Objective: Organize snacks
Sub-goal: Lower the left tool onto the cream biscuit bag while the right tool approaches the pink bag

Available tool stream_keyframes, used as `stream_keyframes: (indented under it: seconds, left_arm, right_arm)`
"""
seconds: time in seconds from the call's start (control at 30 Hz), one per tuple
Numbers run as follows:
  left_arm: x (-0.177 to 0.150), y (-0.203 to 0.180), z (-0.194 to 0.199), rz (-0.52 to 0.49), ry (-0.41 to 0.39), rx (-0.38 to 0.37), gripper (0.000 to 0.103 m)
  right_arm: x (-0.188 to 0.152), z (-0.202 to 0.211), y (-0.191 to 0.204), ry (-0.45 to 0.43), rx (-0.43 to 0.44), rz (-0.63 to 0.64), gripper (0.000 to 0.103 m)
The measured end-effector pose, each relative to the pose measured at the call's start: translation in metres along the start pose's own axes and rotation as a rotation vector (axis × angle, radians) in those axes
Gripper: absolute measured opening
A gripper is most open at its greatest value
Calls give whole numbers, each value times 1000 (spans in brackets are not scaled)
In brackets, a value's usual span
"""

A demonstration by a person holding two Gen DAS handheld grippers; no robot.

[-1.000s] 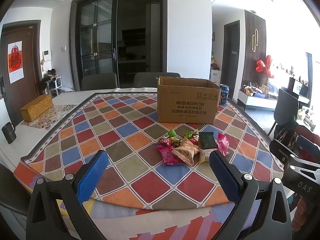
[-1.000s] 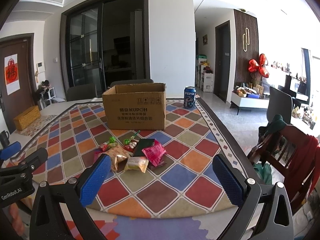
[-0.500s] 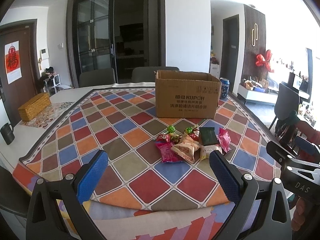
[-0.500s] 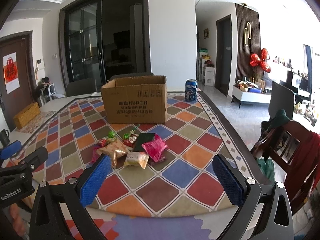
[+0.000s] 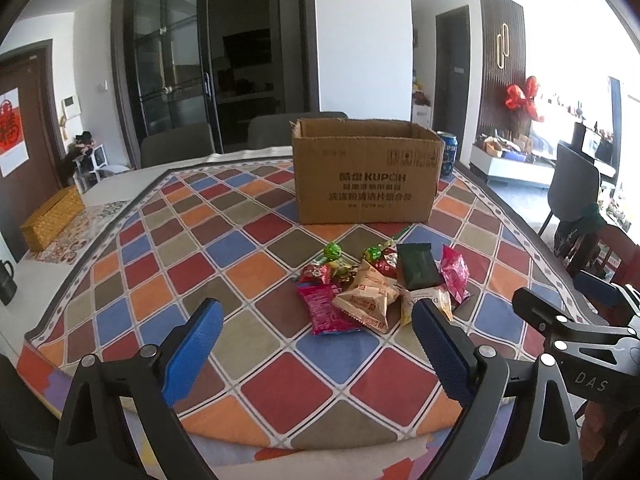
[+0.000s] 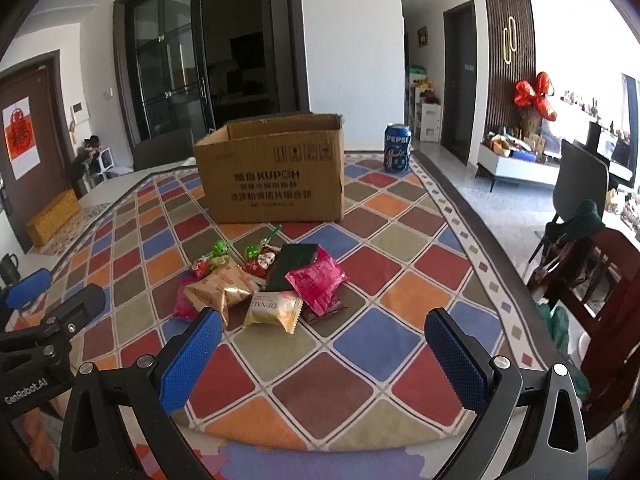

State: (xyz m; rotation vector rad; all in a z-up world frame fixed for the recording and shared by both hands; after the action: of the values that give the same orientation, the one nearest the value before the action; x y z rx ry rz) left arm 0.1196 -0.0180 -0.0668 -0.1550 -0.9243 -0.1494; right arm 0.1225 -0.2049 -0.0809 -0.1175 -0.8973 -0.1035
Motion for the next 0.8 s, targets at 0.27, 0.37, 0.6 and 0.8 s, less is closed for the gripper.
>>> stream_keyframes:
  seconds: [0.27, 0.37, 0.6, 0.8]
  left_arm:
    - [3, -3, -30, -29, 46, -28, 88]
    - [5, -5, -41, -42, 58, -37, 85]
    - [4, -10, -77, -56, 120, -68, 79]
    - [-2, -11, -103, -48, 174, -86, 77]
  right_arm:
    - [0, -32, 7, 71, 32, 2, 98]
    - [1, -44, 8, 97, 38, -6, 98]
    - [1, -72, 12, 154, 50, -14, 92]
    - [-2, -98, 16, 207, 75, -26, 87]
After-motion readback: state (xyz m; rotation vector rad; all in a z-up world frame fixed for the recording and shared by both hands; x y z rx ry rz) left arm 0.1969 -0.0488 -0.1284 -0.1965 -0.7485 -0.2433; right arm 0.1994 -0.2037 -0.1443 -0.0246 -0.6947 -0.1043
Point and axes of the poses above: each gripper's, at about its wrist camera, not at the fingertips, and z roughly against the way its jaws point, y to its left, x to its top, the point moved 7 cm from there along -z, roughly the way its jaws point, and after that the axes turned 10 degrees about -x, right-handed, at the moved point
